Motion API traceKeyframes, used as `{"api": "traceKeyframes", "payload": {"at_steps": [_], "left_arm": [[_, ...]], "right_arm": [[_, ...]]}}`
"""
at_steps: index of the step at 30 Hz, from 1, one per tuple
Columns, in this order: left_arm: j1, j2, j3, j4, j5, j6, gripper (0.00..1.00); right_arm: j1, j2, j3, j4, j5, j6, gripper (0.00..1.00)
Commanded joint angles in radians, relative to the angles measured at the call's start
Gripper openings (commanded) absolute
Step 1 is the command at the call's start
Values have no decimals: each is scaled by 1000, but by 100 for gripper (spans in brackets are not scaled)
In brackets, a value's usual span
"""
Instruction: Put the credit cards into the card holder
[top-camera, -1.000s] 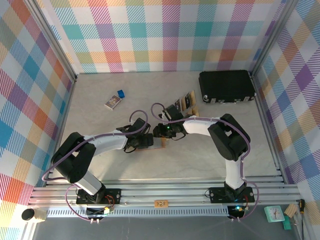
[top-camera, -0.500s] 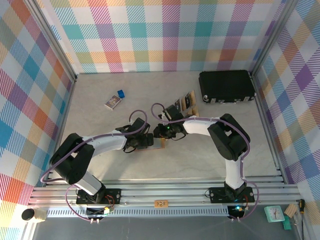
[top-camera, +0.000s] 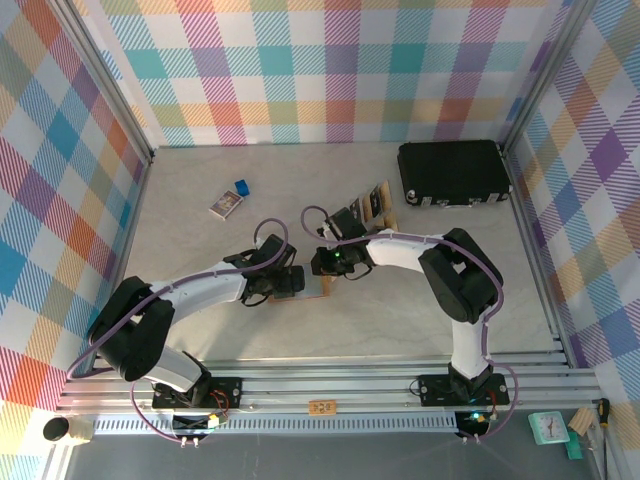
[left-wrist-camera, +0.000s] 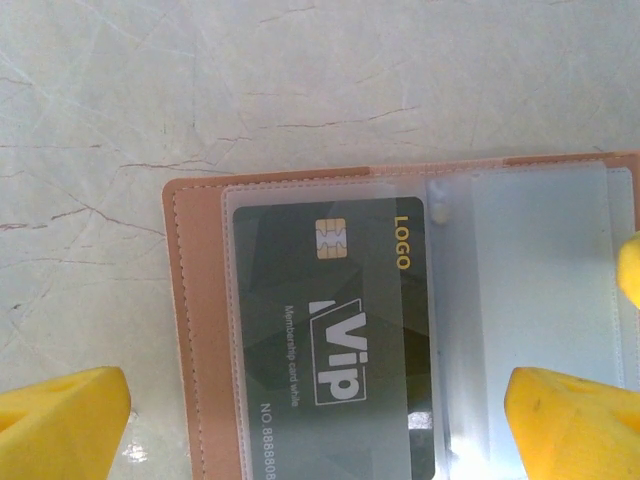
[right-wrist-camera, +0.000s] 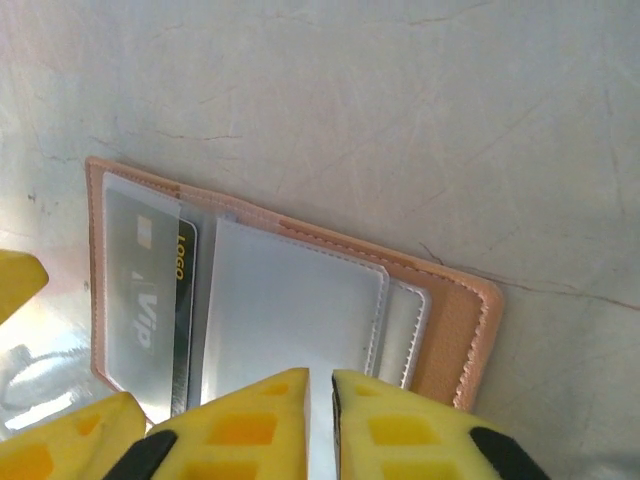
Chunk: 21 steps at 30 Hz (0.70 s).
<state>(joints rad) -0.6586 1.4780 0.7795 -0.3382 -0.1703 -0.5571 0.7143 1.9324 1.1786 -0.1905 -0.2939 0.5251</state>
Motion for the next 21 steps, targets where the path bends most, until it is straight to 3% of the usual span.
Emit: {"api": "traceKeyframes", "payload": {"at_steps": [1, 8, 21], "left_arm": [[-4, -4, -10, -15, -13, 7, 96], [-4, 15, -9, -9, -13, 11, 97], [-4, 43, -9, 1, -9, 23, 99]], "right_arm": [[2, -7, 33, -36, 7, -37, 8], [4, 32, 34, -21, -17, -32, 0], [34, 89, 76, -21, -39, -20, 0]]}}
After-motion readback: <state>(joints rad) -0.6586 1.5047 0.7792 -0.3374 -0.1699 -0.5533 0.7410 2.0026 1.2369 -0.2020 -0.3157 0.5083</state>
